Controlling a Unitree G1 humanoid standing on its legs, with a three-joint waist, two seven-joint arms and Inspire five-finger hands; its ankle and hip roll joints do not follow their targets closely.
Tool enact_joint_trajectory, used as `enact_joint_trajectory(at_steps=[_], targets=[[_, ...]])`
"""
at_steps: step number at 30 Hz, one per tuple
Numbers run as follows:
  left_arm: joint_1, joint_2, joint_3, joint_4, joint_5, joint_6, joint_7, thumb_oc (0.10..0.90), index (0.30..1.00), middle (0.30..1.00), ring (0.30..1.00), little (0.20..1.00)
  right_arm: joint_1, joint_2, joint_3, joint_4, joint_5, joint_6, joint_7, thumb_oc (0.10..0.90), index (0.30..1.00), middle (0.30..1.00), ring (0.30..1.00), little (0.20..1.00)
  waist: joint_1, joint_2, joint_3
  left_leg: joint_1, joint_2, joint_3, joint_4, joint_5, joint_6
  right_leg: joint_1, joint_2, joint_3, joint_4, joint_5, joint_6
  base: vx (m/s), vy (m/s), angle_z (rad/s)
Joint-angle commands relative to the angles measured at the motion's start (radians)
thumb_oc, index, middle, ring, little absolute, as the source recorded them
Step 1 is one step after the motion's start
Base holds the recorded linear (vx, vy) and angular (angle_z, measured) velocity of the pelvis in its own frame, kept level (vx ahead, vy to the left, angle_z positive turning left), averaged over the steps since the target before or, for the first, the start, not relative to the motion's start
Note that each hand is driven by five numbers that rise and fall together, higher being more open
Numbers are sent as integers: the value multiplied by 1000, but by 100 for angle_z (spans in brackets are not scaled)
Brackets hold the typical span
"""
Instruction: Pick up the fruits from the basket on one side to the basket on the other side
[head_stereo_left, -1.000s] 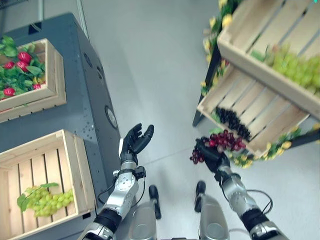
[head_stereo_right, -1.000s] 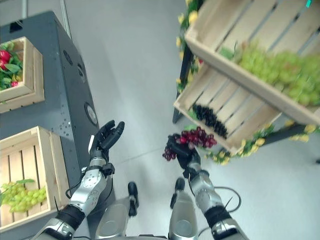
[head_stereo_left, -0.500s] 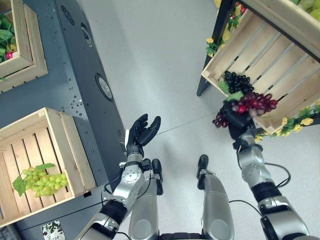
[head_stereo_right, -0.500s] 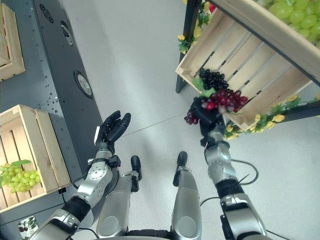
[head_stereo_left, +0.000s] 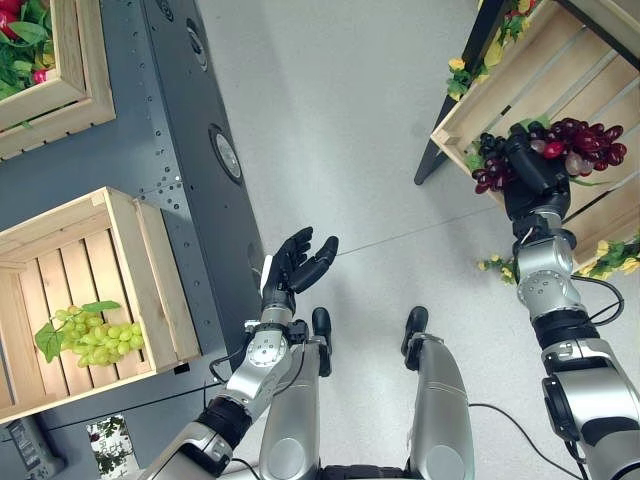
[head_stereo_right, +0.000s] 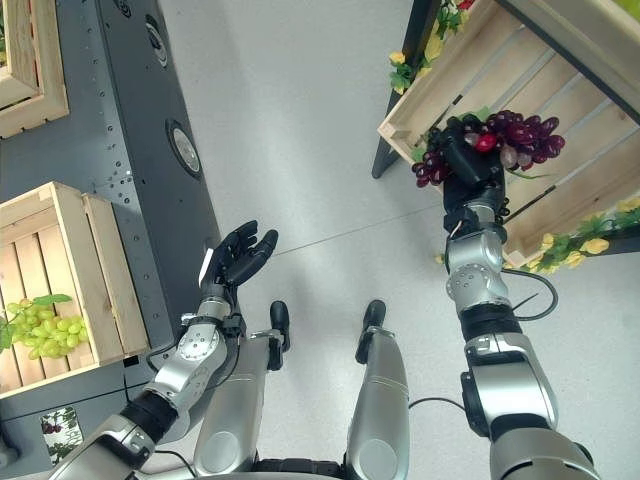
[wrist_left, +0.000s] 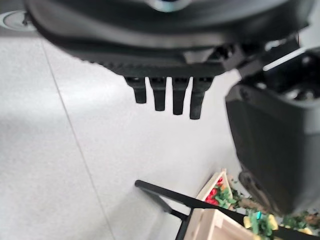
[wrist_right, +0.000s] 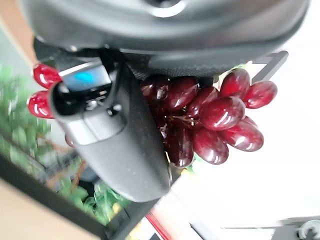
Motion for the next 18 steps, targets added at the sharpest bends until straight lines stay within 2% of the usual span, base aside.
enact_joint_trajectory(at_steps=[1,3,8,10,16,17,18], targets=[[11,37,-3,-188,16,-98,10,800,900,900,900,900,-191,-141,-83,-34,172,-93,43,400,300,300,300,300,8,39,-14,-8,-65,-1,127,-133,40,75,35,-16,28,-13,-38,36,-24,1],[13,41,-5,-197,12,-97,10,800,900,900,900,900,-212,-141,-94,-18,236,-107,40,400,300,300,300,300,11,43,-14,-10,-65,-2,126,-132,40,71,37,-15,31,-13,-38,36,-11,2],[20,56,-30,-219,5,-110,24,800,900,900,900,900,-244,-143,-146,32,515,-167,83,400,300,300,300,300,11,58,-14,6,-69,1,116,-133,41,77,40,-11,33,-17,-40,42,25,1],[20,55,-38,-218,2,-111,27,800,900,900,900,900,-250,-139,-164,41,582,-183,89,400,300,300,300,300,11,60,-14,11,-69,1,118,-136,41,82,39,-11,35,-20,-40,46,39,0],[23,56,-61,-235,-9,-91,40,800,900,900,900,900,-253,-148,-200,62,659,-209,88,400,300,300,300,300,8,62,-14,28,-65,2,131,-147,39,102,35,-11,41,-26,-45,51,19,0],[23,60,-65,-245,-11,-86,45,800,900,900,900,900,-252,-154,-204,68,659,-217,74,549,524,524,524,524,8,62,-14,30,-64,2,131,-147,38,105,34,-12,39,-25,-44,0,0,0],[24,62,-67,-249,-12,-86,46,800,900,900,900,900,-251,-158,-207,70,659,-213,64,731,796,796,796,796,8,62,-14,31,-63,2,131,-146,37,107,34,-12,38,-26,-44,0,0,0]])
